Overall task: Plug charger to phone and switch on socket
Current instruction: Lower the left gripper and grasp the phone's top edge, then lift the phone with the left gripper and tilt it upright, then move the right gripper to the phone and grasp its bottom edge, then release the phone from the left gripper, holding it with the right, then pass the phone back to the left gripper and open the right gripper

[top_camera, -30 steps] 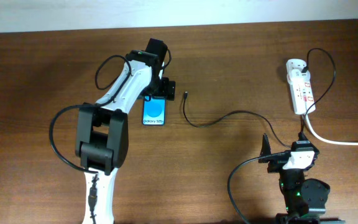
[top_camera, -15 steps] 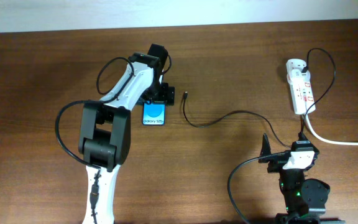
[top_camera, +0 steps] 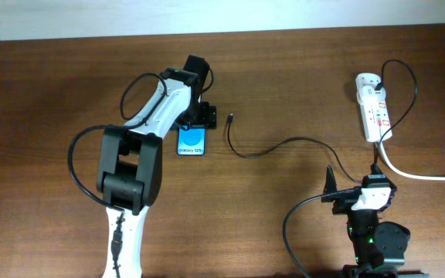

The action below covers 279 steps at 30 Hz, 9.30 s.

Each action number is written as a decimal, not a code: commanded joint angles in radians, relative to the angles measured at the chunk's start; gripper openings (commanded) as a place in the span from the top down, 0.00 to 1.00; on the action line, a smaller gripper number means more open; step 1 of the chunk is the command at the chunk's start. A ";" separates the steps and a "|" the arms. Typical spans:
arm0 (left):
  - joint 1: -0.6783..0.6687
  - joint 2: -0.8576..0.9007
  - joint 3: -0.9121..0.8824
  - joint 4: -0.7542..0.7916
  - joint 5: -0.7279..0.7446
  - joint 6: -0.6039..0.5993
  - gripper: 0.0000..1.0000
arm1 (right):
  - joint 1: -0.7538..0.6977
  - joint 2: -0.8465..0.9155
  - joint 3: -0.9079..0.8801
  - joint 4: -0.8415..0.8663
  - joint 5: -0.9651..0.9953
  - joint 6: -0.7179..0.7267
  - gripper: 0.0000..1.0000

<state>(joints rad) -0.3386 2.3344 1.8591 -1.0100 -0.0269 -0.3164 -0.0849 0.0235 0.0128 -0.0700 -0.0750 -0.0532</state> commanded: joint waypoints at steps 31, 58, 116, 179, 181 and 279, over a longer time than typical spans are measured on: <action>0.001 0.019 0.500 -0.288 0.075 -0.010 1.00 | 0.006 -0.001 -0.007 -0.002 0.005 0.001 0.02; 0.002 0.018 0.500 -0.518 0.648 -0.144 1.00 | 0.006 -0.001 -0.007 -0.002 0.005 0.001 0.02; 0.228 0.018 0.500 -0.649 0.273 -0.753 1.00 | 0.006 0.876 0.633 0.037 -0.904 0.417 0.02; 0.076 0.018 0.500 -0.596 0.380 -0.846 0.94 | 0.647 1.784 1.042 0.261 -0.289 1.236 0.64; 0.076 0.018 0.500 -0.597 0.380 -0.846 0.92 | 0.648 1.784 1.042 0.262 -0.289 1.237 0.64; 0.183 0.018 0.500 0.096 1.325 -0.437 0.04 | 0.556 1.481 1.041 0.337 0.192 1.532 0.96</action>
<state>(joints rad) -0.1425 2.3566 2.3417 -0.9493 1.2831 -0.6476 0.4568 1.4788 1.0420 0.2024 0.0673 1.4414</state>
